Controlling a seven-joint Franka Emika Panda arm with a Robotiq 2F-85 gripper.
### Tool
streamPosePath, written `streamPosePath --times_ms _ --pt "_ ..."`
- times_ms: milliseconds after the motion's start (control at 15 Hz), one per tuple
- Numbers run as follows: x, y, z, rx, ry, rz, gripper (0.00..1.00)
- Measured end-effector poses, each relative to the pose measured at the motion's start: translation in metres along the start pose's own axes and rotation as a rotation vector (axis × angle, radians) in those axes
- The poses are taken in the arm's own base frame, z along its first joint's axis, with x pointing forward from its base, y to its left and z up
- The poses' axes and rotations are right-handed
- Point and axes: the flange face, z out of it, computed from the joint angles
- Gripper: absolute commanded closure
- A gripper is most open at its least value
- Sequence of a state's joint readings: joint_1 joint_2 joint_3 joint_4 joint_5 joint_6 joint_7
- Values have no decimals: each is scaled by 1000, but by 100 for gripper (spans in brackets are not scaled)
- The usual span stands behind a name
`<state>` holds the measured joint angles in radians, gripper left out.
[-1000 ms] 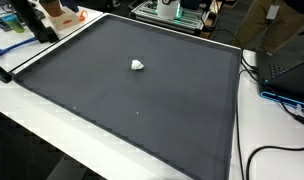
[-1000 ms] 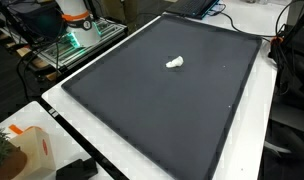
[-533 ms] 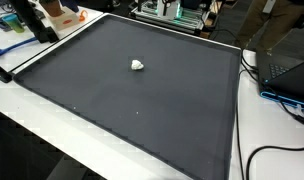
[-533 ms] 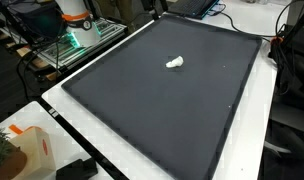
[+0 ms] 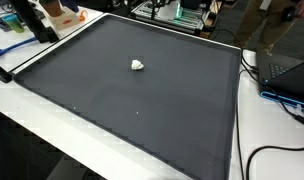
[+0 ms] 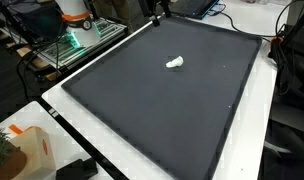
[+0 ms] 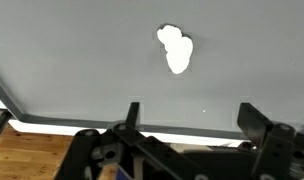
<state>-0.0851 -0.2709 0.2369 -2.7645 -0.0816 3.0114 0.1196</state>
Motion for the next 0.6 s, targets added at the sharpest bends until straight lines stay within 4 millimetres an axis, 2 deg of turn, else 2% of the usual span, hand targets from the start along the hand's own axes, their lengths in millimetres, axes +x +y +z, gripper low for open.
streamPosePath --times_ms 200,600 --pt "-1 7 12 9 25 41 0" --pt "-21 6 60 60 47 76 0"
